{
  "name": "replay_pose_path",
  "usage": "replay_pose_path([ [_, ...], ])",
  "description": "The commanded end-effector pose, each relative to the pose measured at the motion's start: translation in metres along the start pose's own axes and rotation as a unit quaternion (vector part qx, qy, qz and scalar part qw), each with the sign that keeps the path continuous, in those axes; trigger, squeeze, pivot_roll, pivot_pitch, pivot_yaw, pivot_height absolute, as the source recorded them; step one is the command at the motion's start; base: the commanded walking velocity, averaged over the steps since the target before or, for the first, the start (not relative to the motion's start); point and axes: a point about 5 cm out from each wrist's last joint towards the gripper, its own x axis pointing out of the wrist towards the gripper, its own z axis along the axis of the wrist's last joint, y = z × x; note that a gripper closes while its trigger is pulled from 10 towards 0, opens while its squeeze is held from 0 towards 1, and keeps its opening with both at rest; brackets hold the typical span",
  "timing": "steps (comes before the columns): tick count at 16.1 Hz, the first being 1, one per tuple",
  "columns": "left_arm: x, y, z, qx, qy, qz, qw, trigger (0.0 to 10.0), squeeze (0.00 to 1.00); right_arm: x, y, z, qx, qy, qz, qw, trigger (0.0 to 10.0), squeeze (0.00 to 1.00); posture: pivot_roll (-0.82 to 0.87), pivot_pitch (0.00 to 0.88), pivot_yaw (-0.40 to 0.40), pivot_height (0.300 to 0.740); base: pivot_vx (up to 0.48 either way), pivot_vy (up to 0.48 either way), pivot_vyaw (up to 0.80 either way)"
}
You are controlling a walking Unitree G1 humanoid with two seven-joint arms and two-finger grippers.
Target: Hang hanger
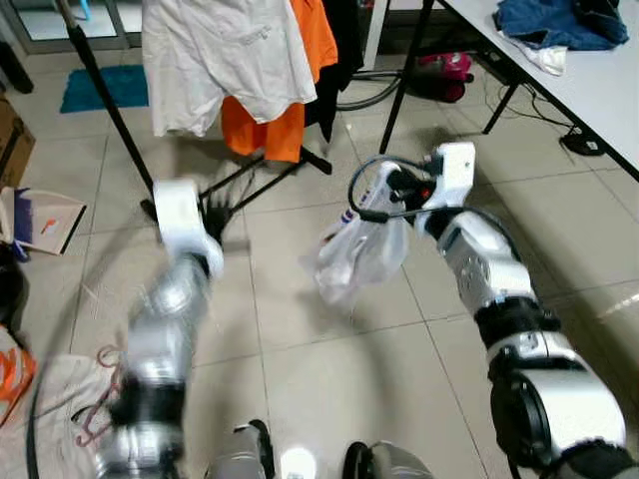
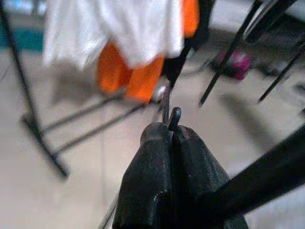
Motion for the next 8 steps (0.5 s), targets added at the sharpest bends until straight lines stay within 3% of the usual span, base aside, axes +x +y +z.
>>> replay_pose_path([
  [1,-0.007,-0.007,-0.003,0.027,-0.011,0.016,0.999,10.0,0.00,-0.005,-0.001,-0.006,0.013,-0.011,-0.011,1.000,10.0,0.00,-0.01,0.133,-0.061,0.740,0.000,0.000,0.00],
  [4,-0.014,-0.013,-0.016,0.070,-0.005,0.068,0.995,10.0,0.00,-0.013,0.002,-0.023,0.006,0.003,-0.004,1.000,10.0,0.06,-0.01,0.136,-0.063,0.740,0.000,0.000,0.00],
  [5,-0.014,-0.013,-0.015,0.110,-0.015,0.083,0.990,10.0,0.00,-0.015,0.001,-0.026,-0.001,0.008,-0.001,1.000,10.0,0.11,-0.01,0.136,-0.063,0.740,0.000,0.000,0.00],
  [6,-0.013,-0.012,-0.013,0.117,-0.025,0.090,0.989,10.0,0.00,-0.017,-0.002,-0.031,-0.019,0.017,-0.010,1.000,10.0,0.14,-0.01,0.136,-0.063,0.740,0.000,0.000,0.00],
  [8,-0.012,-0.001,-0.012,0.123,-0.025,0.106,0.986,10.0,0.00,-0.024,-0.006,-0.041,-0.050,0.035,-0.034,0.998,10.0,0.05,-0.02,0.140,-0.060,0.740,0.000,0.000,0.00],
])
